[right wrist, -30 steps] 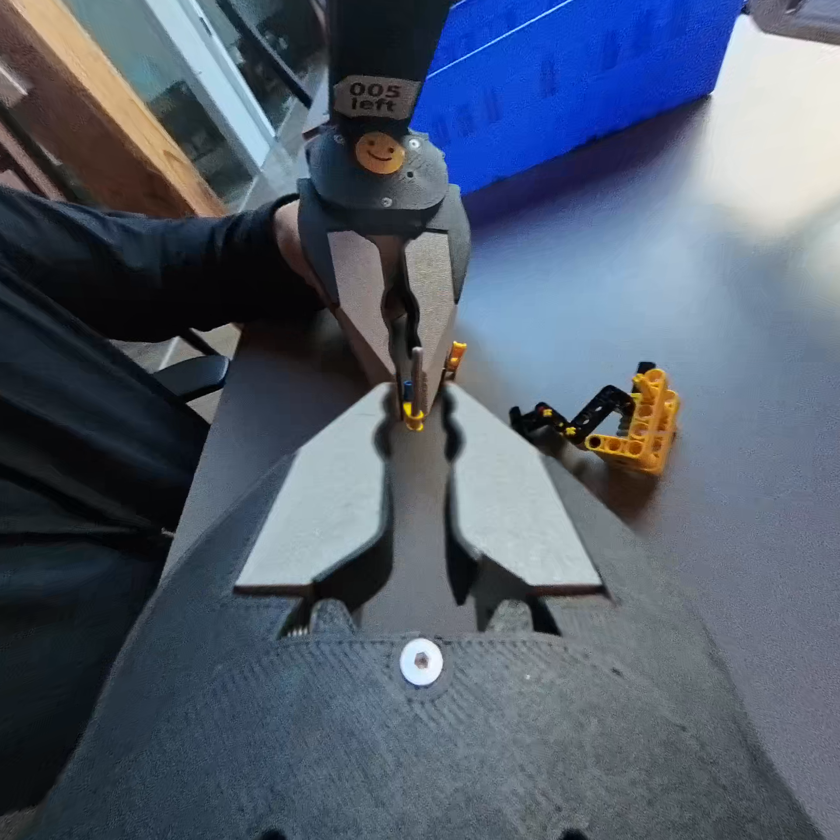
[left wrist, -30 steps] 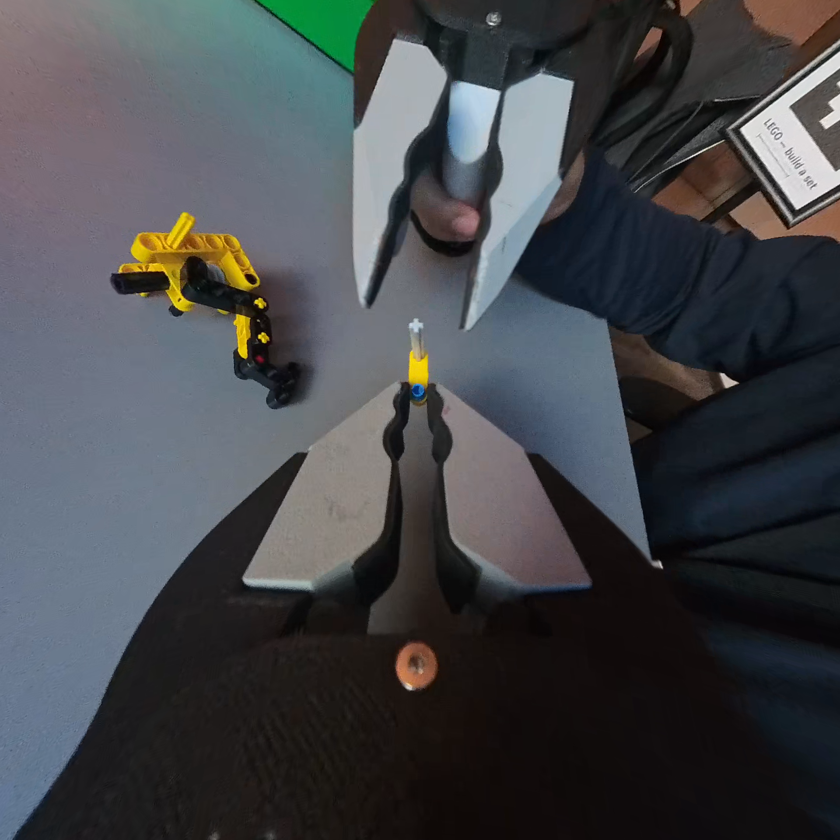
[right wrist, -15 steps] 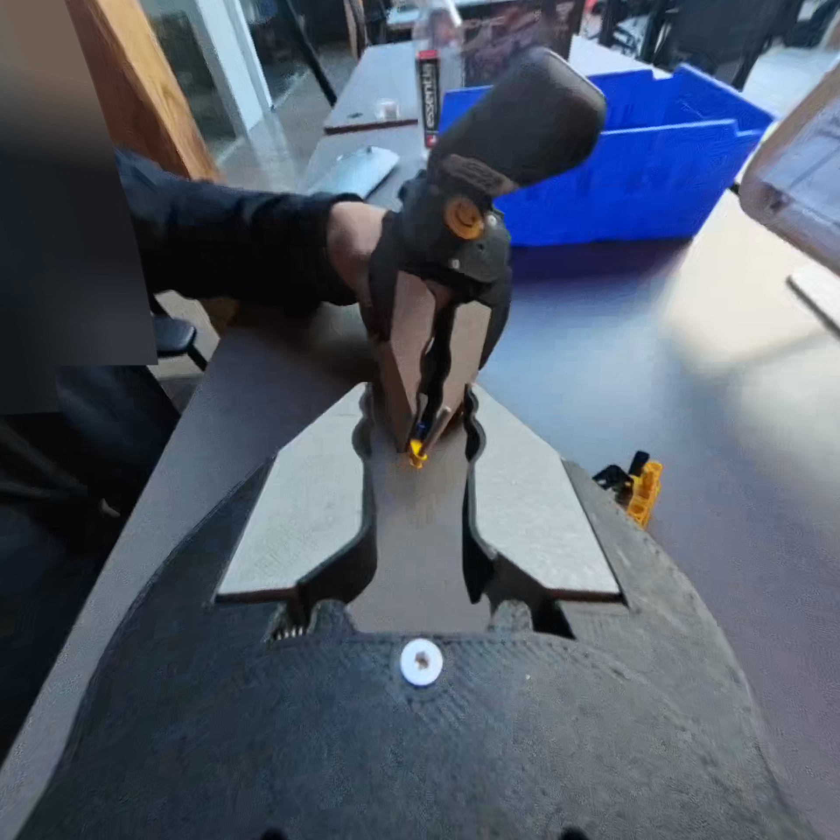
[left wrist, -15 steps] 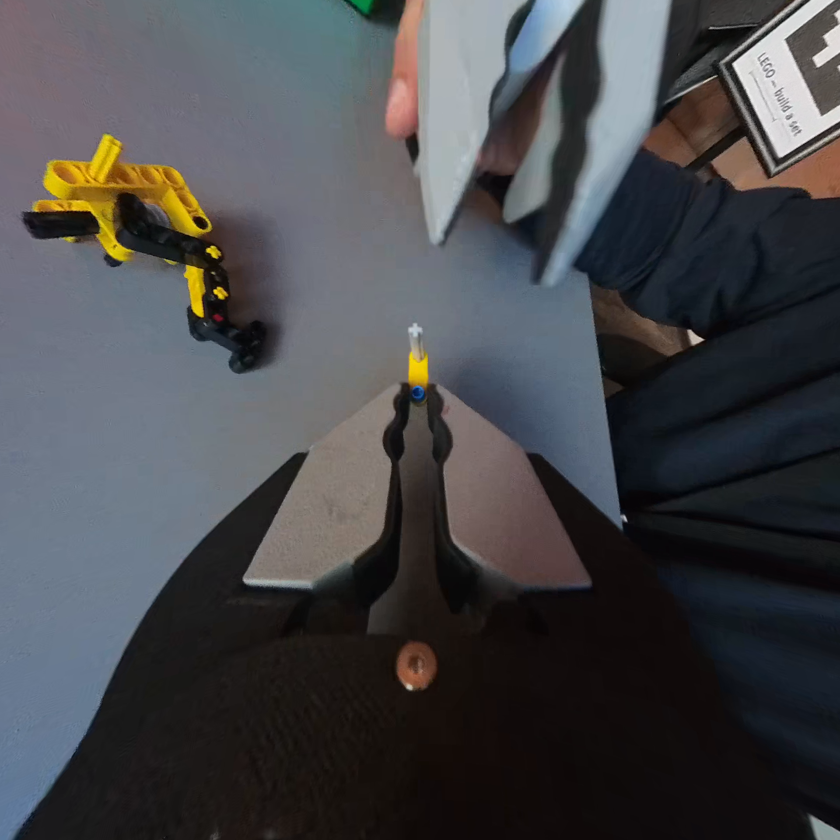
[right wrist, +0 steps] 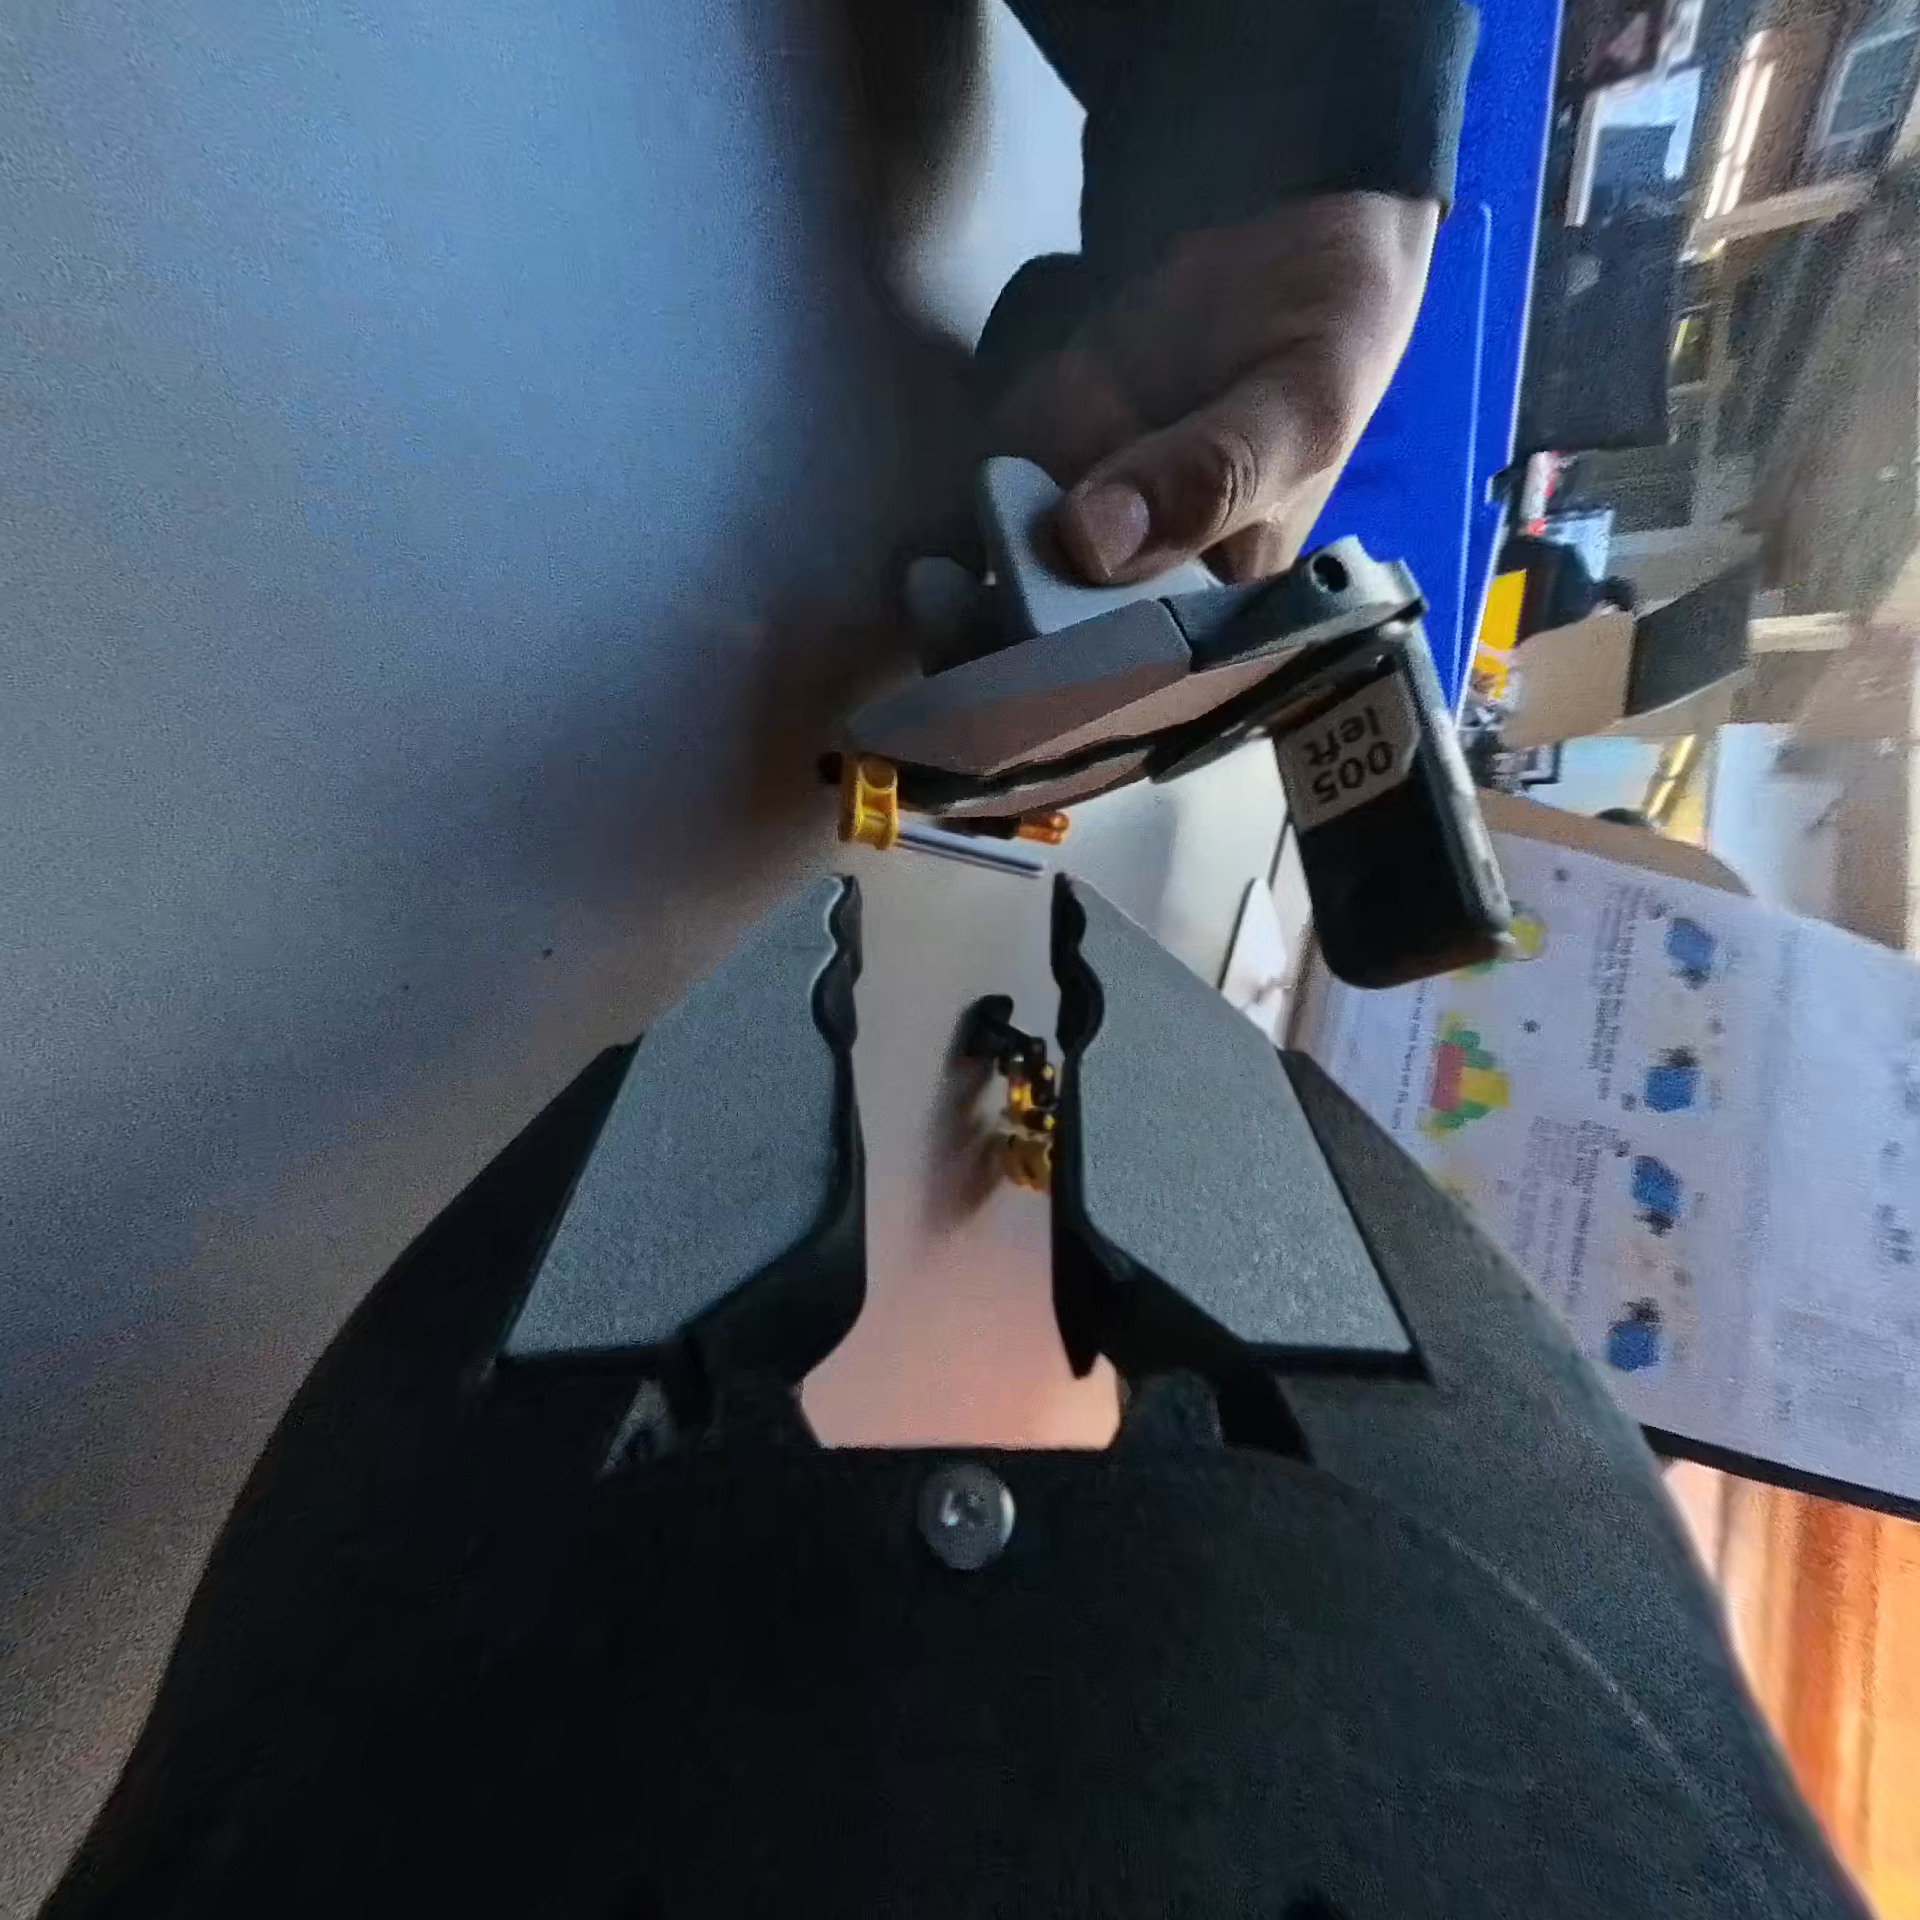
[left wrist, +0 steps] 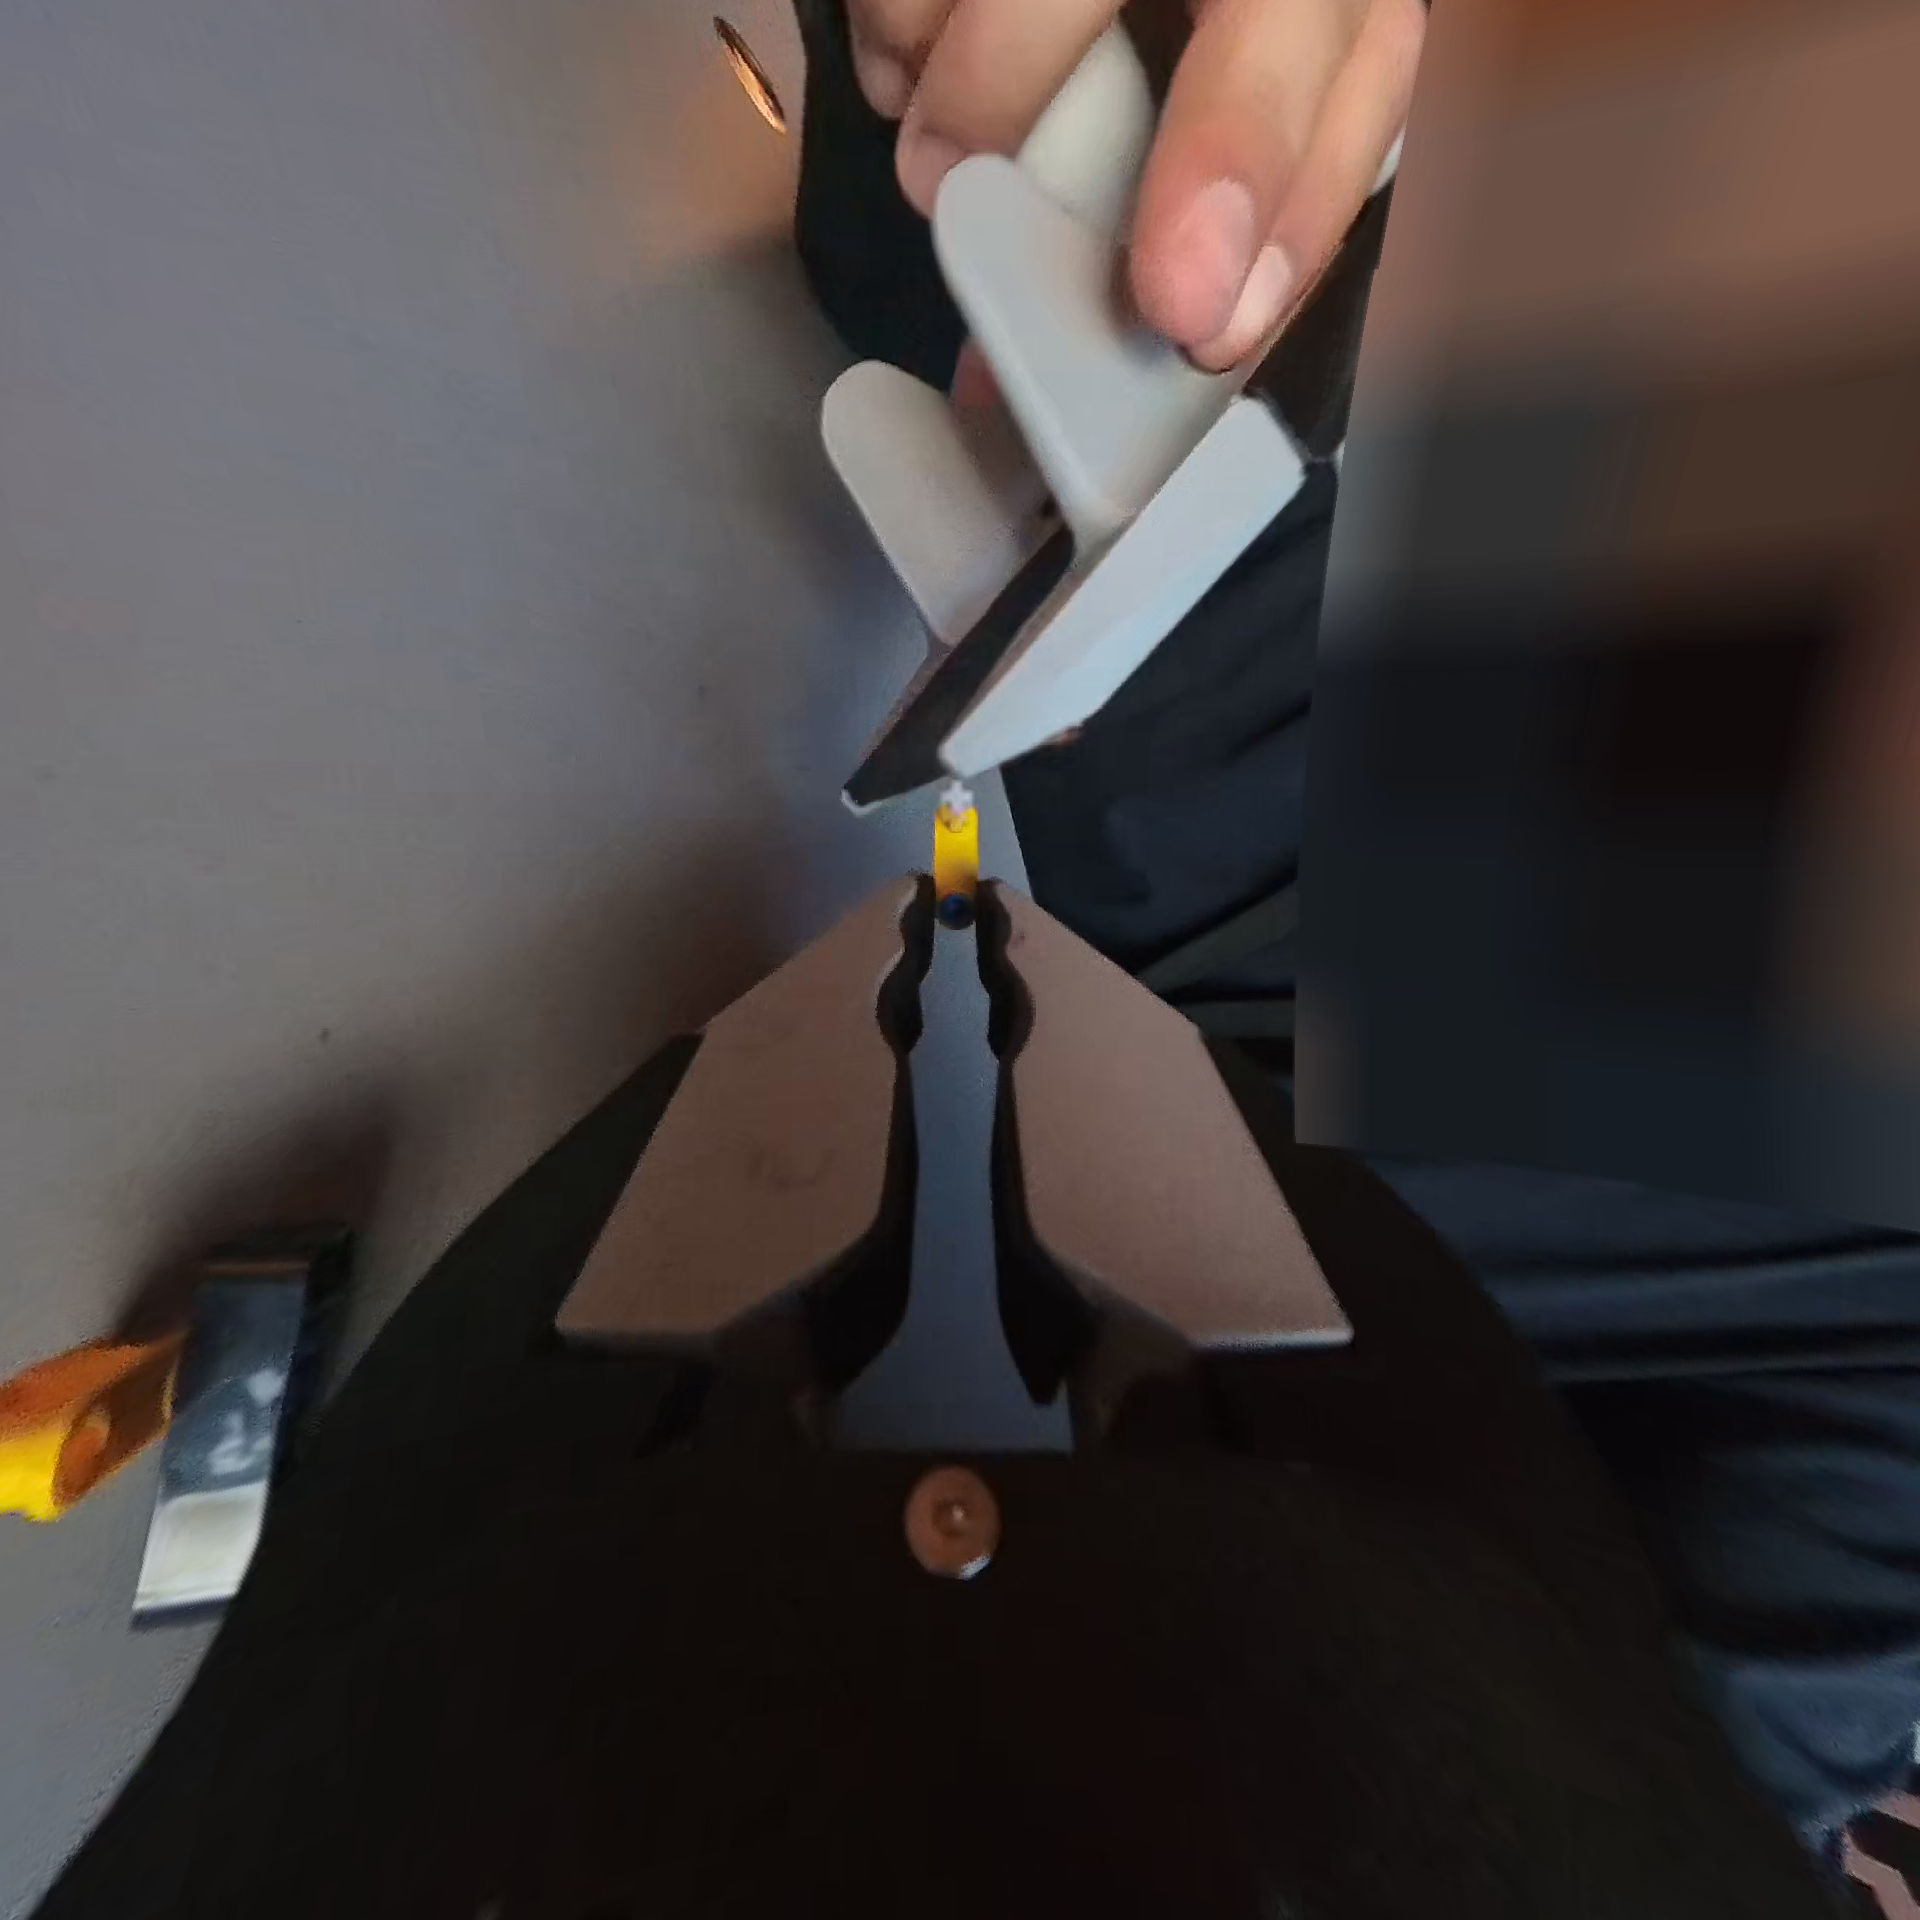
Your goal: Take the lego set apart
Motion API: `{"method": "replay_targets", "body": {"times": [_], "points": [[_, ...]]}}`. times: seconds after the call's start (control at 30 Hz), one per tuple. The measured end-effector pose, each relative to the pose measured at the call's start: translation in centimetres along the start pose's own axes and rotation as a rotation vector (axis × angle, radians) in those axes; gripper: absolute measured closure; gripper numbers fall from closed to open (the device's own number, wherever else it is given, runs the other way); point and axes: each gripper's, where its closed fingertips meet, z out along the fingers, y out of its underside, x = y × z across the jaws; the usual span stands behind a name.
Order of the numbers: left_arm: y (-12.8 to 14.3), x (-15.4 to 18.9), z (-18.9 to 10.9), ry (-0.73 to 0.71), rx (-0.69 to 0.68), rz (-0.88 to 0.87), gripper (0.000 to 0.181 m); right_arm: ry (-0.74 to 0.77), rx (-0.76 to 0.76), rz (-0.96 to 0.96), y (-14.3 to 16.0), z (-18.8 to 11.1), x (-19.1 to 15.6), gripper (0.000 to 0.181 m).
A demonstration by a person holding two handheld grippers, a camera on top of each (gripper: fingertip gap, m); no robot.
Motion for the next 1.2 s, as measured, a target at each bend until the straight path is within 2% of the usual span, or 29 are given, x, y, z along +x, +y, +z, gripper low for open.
{"method": "replay_targets", "body": {"times": [0.07,0.13,0.2,0.23,0.3,0.37,0.43,0.5,0.53,0.6,0.67,0.7,0.77,0.8,0.83,0.93,1.0,1.2], "points": [[0.4,0.2,0.3,0.018,-0.028,-0.006,0.176,0.07,-0.022,-0.095,-0.4,-0.2,0.4,0.147],[0.6,0.4,0.6,0.035,-0.049,-0.011,0.176,0.078,-0.033,-0.186,-0.9,0.1,-0.2,0.145],[0.8,0.6,0.8,0.055,-0.065,-0.015,0.176,0.071,-0.047,-0.241,-1.1,0.7,-1.1,0.152],[0.9,0.6,0.8,0.053,-0.068,-0.018,0.176,0.097,-0.041,-0.259,-1.3,0.8,-1.0,0.163],[0.7,0.7,0.6,0.062,-0.056,-0.018,0.176,0.142,-0.059,-0.278,-1.0,0.9,-0.7,0.17],[-0.1,0.6,-0.1,0.05,0.01,-0.013,0.169,0.16,-0.072,-0.2,-0.2,1.0,-0.3,0.179],[-0.8,-0.1,-1.3,-0.016,0.066,0.007,0.165,0.136,-0.129,-0.03,1.9,1.4,0.3,0.18],[-1.6,-1.8,-3.1,-0.215,0.12,0.05,0.161,0.044,-0.171,0.158,3.8,1.9,0.1,0.179],[-1.9,-2.4,-4.1,-0.33,0.13,0.101,0.149,0.008,-0.167,0.229,4.2,2.1,-0.1,0.18],[-3.6,-2.5,-5.5,-0.534,0.168,0.273,0.145,-0.108,-0.165,0.383,4.6,2.4,-0.9,0.18],[-5.2,-1.0,-4.9,-0.608,0.197,0.464,0.144,-0.197,-0.1,0.525,3.8,2.3,-1.2,0.18],[-5.1,-0.8,-4.4,-0.653,0.162,0.553,0.148,-0.208,-0.052,0.596,3.3,2.2,-0.8,0.179],[-3.9,-1.5,-3.4,-0.76,0.01,0.682,0.159,-0.268,0.049,0.732,2.5,1.5,-0.4,0.179],[-3.7,-2.0,-3.1,-0.807,-0.03,0.734,0.153,-0.293,0.092,0.792,2.2,1.3,-0.2,0.179],[-3.6,-2.2,-2.7,-0.834,-0.062,0.77,0.157,-0.322,0.117,0.838,2.2,1.1,-0.2,0.179],[-4.0,-2.6,-2.4,-0.915,-0.084,0.847,0.173,-0.37,0.128,0.861,2.2,0.9,-0.6,0.179],[-4.0,-2.8,-2.6,-0.941,-0.095,0.868,0.176,-0.376,0.085,0.833,2.6,1.1,-1.2,0.179],[-4.0,-2.9,-1.8,-0.898,-0.069,0.825,0.175,-0.364,0.049,0.784,2.7,1.5,-1.6,0.179]]}}
